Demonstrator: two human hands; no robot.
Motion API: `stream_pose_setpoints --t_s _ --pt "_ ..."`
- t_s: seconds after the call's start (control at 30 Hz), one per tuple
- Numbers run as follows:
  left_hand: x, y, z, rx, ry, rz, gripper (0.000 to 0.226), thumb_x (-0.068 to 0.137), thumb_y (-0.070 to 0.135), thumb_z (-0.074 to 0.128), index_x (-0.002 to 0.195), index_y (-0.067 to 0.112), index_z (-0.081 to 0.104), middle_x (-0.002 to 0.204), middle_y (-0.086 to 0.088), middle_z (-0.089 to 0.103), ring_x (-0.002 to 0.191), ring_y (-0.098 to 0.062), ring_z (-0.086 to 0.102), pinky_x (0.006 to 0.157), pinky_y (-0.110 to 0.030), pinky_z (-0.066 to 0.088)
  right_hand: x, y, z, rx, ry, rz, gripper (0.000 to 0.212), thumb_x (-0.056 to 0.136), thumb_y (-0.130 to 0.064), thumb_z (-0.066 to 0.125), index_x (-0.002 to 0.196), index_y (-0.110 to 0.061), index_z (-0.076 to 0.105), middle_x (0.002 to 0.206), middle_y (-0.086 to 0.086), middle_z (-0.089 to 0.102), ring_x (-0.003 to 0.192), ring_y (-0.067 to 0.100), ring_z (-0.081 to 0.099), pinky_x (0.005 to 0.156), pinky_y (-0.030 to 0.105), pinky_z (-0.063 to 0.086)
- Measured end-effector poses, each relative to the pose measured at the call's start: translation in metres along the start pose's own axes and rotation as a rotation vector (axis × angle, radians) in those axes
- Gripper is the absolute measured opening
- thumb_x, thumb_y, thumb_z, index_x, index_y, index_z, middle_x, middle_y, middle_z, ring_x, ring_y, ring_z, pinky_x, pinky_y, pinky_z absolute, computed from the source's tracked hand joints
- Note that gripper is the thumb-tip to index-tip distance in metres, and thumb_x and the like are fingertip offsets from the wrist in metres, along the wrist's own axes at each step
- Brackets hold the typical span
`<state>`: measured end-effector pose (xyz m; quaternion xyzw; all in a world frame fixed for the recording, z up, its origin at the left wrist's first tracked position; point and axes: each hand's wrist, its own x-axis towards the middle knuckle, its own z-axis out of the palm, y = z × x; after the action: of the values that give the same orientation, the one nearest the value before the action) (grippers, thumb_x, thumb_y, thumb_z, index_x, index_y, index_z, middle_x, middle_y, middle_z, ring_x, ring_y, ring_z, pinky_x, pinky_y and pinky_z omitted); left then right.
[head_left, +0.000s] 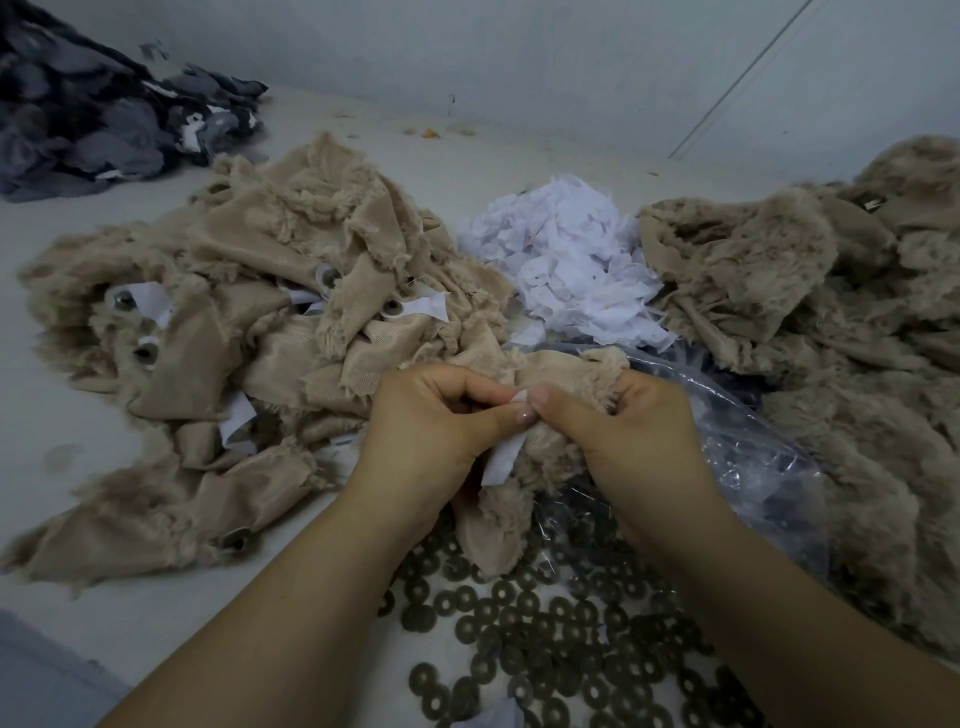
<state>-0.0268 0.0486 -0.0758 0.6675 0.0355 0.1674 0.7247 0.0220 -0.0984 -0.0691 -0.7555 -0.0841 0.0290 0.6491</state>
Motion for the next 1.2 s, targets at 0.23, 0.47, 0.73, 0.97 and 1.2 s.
stream_pose_setpoints --t_s 0.23,0.47,0.73,0.97,1.2 --pt "0.001 0.0 0.0 -0.005 -0.012 -0.027 0.016 0.061 0.021 0.08 0.076 0.014 0.079 0.076 -0.009 0.076 0.073 -0.022 0.074 0.066 -0.024 0.058 0.0 -0.005 -0.001 -0.174 0.014 -0.068 0.024 0.079 -0.025 0.082 0.088 -0.004 0.074 0.081 0.008 0.076 0.075 0.023 0.074 0.071 0.046 0.061" --pt "0.0 -0.001 0.001 -0.014 0.013 -0.059 0.002 0.076 0.013 0.077 0.078 0.013 0.078 0.078 -0.011 0.075 0.075 -0.023 0.072 0.068 -0.027 0.059 -0.003 -0.006 0.0 -0.195 0.021 -0.1 0.019 0.084 -0.021 0.077 0.095 -0.006 0.074 0.088 0.005 0.076 0.082 0.018 0.073 0.077 0.04 0.061" --pt "0.0 -0.004 0.002 0.137 0.082 0.045 0.011 0.079 0.002 0.078 0.075 0.009 0.071 0.067 -0.008 0.071 0.062 -0.02 0.067 0.057 -0.028 0.057 -0.006 -0.007 0.005 -0.239 0.05 -0.099 0.027 0.082 -0.025 0.078 0.101 -0.007 0.068 0.094 0.006 0.073 0.087 0.021 0.071 0.08 0.046 0.06" --pt "-0.005 0.006 -0.003 0.297 -0.013 0.164 0.02 0.073 0.003 0.082 0.078 0.015 0.068 0.07 -0.004 0.057 0.061 -0.015 0.051 0.057 -0.032 0.048 0.002 -0.008 -0.002 -0.284 0.035 -0.053 0.096 0.082 -0.025 0.081 0.156 -0.032 0.021 0.159 -0.012 0.031 0.138 -0.002 0.029 0.092 -0.001 0.027" --pt "-0.022 0.026 -0.001 0.784 -0.72 0.171 0.008 0.074 0.026 0.084 0.076 0.028 0.077 0.072 0.015 0.064 0.067 -0.009 0.061 0.063 -0.024 0.052 0.003 -0.006 -0.008 -0.191 -0.031 -0.183 0.086 0.085 -0.006 0.075 0.154 -0.032 0.031 0.132 -0.025 0.05 0.085 -0.04 0.041 0.05 -0.005 0.025"
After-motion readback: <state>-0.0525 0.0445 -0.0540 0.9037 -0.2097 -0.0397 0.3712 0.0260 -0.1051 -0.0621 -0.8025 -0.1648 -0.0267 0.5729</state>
